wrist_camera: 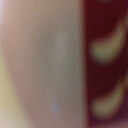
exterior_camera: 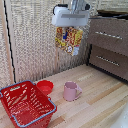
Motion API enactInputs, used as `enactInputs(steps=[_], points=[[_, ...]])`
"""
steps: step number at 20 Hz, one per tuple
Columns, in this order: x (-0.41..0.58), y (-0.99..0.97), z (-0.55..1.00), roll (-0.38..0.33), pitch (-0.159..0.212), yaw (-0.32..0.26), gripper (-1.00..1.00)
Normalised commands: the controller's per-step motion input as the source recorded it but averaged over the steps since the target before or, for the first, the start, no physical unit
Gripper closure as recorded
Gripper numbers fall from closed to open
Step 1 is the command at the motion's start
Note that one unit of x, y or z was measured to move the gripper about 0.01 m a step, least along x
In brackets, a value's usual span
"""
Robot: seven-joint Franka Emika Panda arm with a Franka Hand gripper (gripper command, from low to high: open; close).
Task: Meticulously direct the gripper system near the nourishment stick. Grapple the nourishment stick firmly with the gripper system. Progress with the gripper system grasping the stick toward the storage box. Tenderly permit the nourishment stick to descend into the box.
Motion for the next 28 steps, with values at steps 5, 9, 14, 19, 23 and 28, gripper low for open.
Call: enactInputs(steps=[5, 9, 14, 19, 23, 28], points=[[-0.018, 0.90, 0.30, 0.000, 0.104, 0.000, 1.00], [0.000, 0.93, 0.24, 0.000, 0.121, 0.000, 1.00], [0.000, 0.94, 0.18, 0.000, 0.134, 0.000, 1.00], [0.015, 0.98, 0.05, -0.002, 0.143, 0.000, 1.00], [0.184, 0.96, -0.11, -0.012, 0.100, 0.006, 1.00], [0.252, 0.73, -0.22, -0.015, 0.026, 0.020, 1.00]])
